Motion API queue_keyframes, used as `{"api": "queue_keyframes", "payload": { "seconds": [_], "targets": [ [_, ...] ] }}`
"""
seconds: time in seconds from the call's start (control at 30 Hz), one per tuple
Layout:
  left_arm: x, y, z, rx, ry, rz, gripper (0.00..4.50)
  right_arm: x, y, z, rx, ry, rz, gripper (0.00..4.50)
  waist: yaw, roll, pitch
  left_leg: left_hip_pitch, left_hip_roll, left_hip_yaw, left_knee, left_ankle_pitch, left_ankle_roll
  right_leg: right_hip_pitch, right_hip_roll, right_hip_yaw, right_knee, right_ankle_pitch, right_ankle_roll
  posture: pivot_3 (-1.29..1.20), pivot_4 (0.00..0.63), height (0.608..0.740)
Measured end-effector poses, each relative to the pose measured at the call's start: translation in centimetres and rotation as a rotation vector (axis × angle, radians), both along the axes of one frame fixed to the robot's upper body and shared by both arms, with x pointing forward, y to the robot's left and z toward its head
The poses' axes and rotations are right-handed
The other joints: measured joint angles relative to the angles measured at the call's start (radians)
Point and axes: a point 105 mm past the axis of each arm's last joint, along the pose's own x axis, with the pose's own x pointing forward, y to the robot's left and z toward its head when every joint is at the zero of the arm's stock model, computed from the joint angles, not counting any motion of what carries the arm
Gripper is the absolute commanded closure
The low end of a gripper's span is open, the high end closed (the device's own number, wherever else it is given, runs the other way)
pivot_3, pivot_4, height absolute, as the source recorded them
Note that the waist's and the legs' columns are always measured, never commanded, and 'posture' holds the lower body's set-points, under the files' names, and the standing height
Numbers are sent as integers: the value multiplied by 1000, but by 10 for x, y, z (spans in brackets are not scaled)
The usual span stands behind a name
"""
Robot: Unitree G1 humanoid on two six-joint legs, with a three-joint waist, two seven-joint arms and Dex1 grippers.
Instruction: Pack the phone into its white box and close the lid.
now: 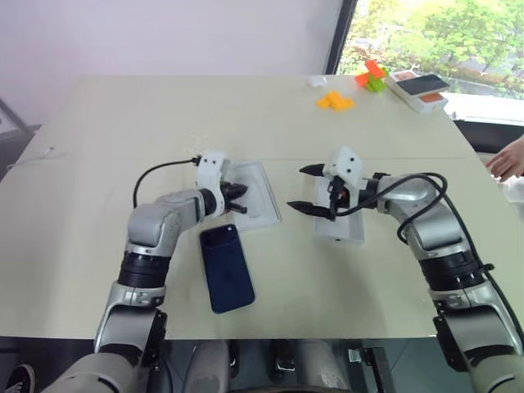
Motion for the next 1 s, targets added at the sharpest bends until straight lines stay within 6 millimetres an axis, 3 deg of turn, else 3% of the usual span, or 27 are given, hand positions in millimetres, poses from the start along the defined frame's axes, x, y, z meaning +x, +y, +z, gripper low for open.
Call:
{"api": "queue_keyframes", "payload": {
  "seconds": [0.17, 0.3, 0.4, 0.63, 0.83, 1.0],
  "targets": [
    [2, 9, 3, 15, -17, 20, 4443, 0, 0, 0, 1, -1, -2, 0, 1, 0, 0, 0, 0, 0, 0, 0, 0, 0, 0, 0, 0, 0, 0, 0, 150, 737],
    [-1, 24, 20, 7, -60, 27, 4443, -1, 0, 0, 7, 12, 5, 0, 0, 0, 0, 0, 0, 0, 0, 0, -1, 0, 0, 0, 0, 0, 0, 0, 150, 737],
    [-13, 32, 38, 6, -122, -17, 4443, -3, 0, -1, 15, 28, 13, 0, -1, 0, 0, 0, 0, 0, 0, 1, -1, 0, 0, 0, 0, 1, -2, 0, 150, 737],
    [-44, 60, 29, 83, -130, -53, 4443, -12, 4, -2, 20, 45, 54, 0, -1, 0, 0, 0, 0, 0, -1, 0, 0, 0, 0, 0, 0, 0, -1, 0, 150, 737],
    [-71, 71, 33, 57, -125, -127, 4443, -25, 27, -7, 36, 48, 123, 0, 0, 0, 0, 0, 0, 0, -1, 0, 0, 0, 0, 0, 0, 0, 0, 0, 150, 737],
    [-77, 76, 33, 47, -118, -132, 4443, -30, 52, -21, -12, 14, 158, 0, 1, 0, 0, 0, 0, 0, -1, 0, 0, 0, 0, 0, 0, -1, 1, 0, 150, 737]
  ]
}}
